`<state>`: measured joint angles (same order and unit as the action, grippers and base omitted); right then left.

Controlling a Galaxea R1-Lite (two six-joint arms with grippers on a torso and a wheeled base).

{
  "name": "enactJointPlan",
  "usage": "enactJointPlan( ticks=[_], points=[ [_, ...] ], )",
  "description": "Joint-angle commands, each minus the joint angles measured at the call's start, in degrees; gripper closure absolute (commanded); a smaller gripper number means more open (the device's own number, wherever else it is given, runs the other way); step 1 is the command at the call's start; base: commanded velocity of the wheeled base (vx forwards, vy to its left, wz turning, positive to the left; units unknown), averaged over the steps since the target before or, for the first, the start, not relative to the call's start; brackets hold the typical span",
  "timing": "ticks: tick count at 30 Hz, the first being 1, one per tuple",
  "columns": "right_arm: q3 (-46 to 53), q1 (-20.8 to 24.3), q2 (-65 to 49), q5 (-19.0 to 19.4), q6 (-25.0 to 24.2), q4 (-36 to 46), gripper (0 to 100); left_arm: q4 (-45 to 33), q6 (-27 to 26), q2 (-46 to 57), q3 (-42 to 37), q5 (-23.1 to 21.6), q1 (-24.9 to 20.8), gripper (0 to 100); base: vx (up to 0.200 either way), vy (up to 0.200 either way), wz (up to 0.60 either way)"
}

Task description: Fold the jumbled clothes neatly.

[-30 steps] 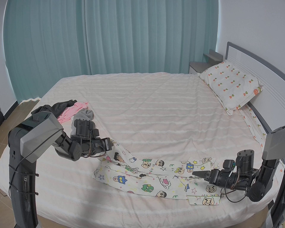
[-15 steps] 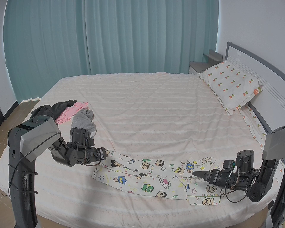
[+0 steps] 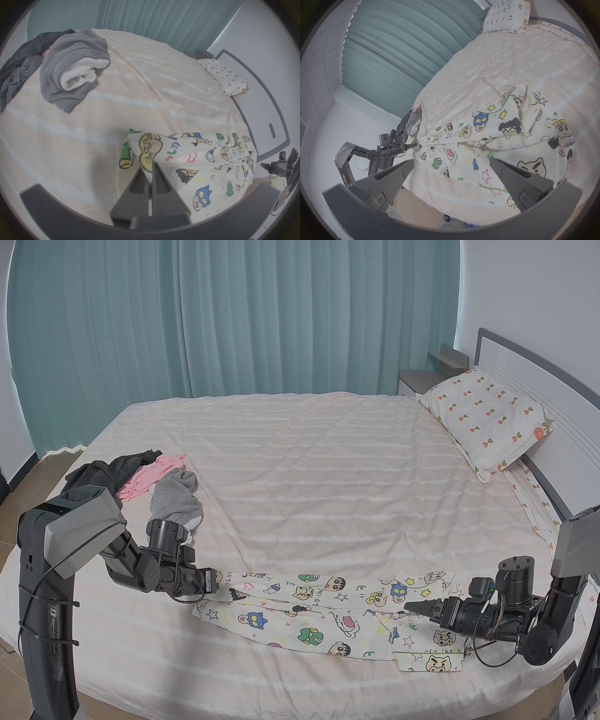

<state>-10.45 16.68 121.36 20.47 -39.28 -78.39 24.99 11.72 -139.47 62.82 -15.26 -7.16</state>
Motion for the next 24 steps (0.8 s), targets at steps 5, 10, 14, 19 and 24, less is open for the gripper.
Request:
enactJointPlan(
  ticks=[5,10,14,19,24],
  points=[
    [0.0,0.0,0.0,0.0,0.0,0.0,0,-0.2,-0.4,-0.4,0.1,1.2,0.1,100,0.000,0.000,0.00],
    [0.0,0.0,0.0,0.0,0.0,0.0,0,-0.4,-0.4,-0.3,-0.3,1.2,-0.4,100,0.000,0.000,0.00],
    [0.0,0.0,0.1,0.1,0.0,0.0,0,-1.7,-0.4,0.0,-0.2,1.2,-0.7,0,0.000,0.000,0.00],
    [0.0,0.0,0.1,0.1,0.0,0.0,0,-1.9,-0.2,2.4,-0.9,1.3,-0.1,0,0.000,0.000,0.00],
    [-0.1,0.0,0.3,0.1,0.0,0.1,0,-2.1,-0.3,6.7,-2.6,1.2,0.2,0,0.000,0.000,0.00]
  ],
)
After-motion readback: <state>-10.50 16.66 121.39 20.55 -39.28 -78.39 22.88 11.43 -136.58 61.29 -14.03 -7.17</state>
